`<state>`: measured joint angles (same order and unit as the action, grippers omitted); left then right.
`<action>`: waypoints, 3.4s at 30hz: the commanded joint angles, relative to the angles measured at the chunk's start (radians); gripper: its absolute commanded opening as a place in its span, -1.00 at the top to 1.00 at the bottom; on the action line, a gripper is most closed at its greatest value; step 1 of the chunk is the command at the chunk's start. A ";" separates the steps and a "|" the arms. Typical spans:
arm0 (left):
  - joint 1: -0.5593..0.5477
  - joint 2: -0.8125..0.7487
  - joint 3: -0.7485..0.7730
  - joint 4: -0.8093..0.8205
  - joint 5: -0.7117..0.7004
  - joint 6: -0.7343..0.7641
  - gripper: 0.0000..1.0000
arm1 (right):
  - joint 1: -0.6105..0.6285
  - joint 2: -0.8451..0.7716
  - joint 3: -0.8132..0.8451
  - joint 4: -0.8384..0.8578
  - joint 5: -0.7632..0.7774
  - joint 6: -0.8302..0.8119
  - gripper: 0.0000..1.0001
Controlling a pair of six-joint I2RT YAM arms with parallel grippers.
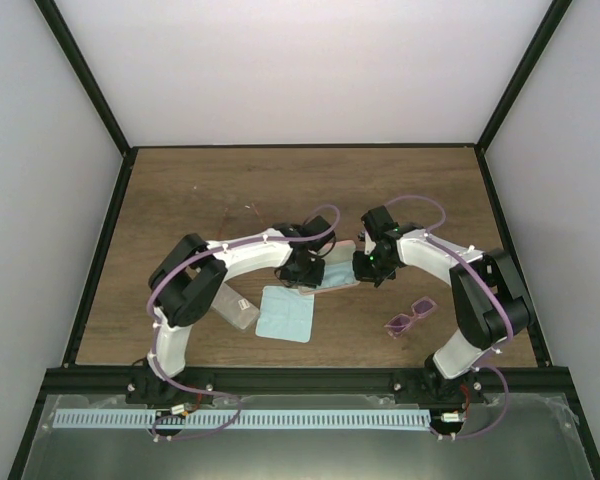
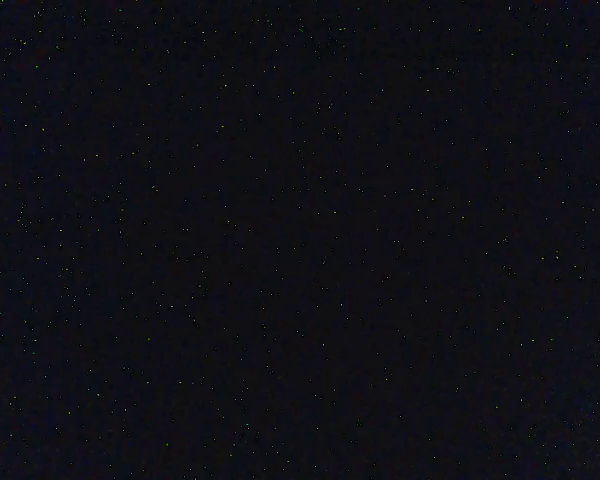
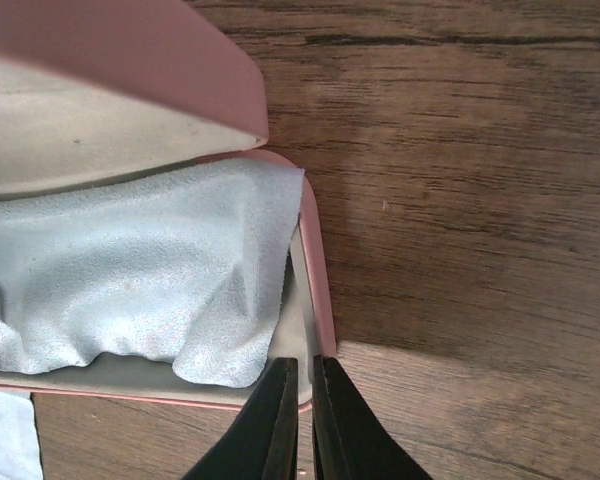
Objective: Organize the sunglasses
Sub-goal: Adjust the glasses cleaning cloth in the sunglasses case.
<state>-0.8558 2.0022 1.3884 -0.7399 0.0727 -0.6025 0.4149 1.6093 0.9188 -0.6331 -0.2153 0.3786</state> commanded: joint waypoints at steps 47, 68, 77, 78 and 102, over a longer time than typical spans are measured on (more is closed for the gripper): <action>-0.002 -0.043 -0.083 0.006 -0.013 -0.026 0.91 | 0.008 0.017 -0.036 0.032 -0.009 -0.016 0.87; -0.003 -0.086 -0.125 -0.002 -0.011 -0.032 0.90 | 0.007 0.013 -0.036 0.033 -0.010 -0.014 0.87; -0.003 -0.089 -0.126 -0.011 -0.002 -0.016 0.22 | 0.007 0.021 -0.033 0.039 -0.012 -0.015 0.87; -0.001 -0.089 -0.124 -0.015 -0.003 -0.016 0.19 | 0.006 0.023 -0.031 0.038 -0.011 -0.015 0.87; -0.003 -0.125 -0.060 -0.110 -0.065 -0.010 -1.00 | 0.007 0.028 -0.014 0.043 -0.019 -0.013 0.87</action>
<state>-0.8635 1.8969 1.3170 -0.7734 0.0456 -0.6140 0.4252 1.6241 0.8932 -0.5621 -0.2852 0.3756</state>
